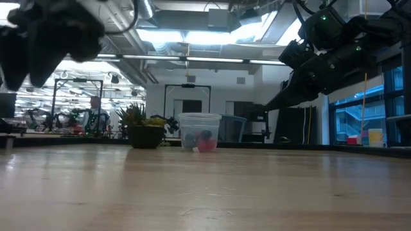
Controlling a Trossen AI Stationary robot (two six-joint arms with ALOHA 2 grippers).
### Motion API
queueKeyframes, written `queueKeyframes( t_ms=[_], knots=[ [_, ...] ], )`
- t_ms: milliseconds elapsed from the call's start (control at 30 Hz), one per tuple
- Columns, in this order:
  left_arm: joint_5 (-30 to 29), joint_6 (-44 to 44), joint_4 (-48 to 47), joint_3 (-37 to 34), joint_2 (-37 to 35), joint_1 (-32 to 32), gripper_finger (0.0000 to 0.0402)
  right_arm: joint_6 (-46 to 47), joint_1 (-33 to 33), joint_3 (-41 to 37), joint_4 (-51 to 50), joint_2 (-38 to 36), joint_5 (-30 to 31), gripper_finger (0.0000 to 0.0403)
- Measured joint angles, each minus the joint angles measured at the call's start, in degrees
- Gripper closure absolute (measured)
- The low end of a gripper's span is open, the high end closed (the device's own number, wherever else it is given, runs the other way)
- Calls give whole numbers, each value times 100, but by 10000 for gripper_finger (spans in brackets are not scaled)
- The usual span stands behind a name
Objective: Pick and placing Produce into tupperware
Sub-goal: Put the black cherry into the transparent container
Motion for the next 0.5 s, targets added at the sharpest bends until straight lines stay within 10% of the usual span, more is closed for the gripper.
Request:
queueKeyframes(
  t_ms=[500],
  knots=[
    [1035, -857, 239, -608, 848, 70, 192, -70, 1, 0, -3, 0, -1, 242]
  ],
)
